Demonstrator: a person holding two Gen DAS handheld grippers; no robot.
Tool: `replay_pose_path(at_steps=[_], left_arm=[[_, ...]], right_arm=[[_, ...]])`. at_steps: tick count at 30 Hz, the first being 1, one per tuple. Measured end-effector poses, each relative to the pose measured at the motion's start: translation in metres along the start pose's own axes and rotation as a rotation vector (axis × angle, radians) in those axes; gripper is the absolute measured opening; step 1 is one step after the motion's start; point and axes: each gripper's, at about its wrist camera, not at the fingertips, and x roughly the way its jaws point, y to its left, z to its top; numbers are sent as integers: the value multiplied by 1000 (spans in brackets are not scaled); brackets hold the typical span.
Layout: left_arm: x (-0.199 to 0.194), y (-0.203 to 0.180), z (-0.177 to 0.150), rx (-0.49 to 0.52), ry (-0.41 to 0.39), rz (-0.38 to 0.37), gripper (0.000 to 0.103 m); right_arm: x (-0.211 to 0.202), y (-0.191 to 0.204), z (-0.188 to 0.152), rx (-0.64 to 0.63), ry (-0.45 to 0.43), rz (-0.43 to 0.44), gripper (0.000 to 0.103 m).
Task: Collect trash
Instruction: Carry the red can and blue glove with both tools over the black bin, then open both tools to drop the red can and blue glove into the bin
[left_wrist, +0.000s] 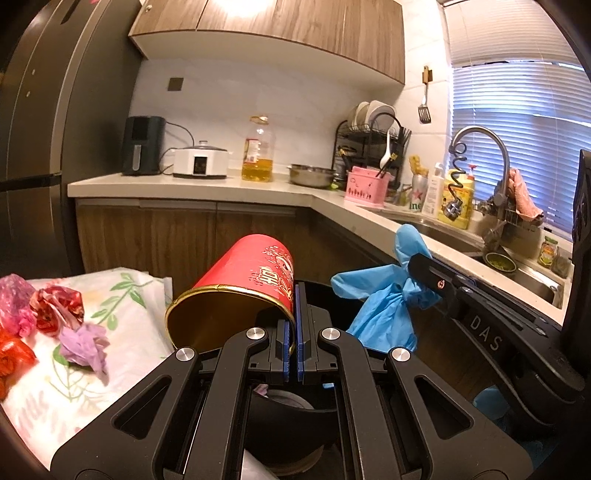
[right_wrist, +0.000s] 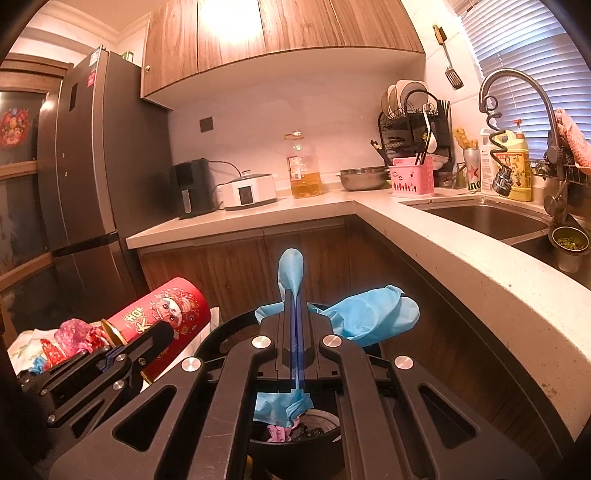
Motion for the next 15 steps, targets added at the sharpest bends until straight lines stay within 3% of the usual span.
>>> replay_pose_path(at_steps=[15], left_arm=[[30, 1, -8, -12, 58, -25, 2]], right_arm=[[19, -8, -3, 5, 33, -1, 1]])
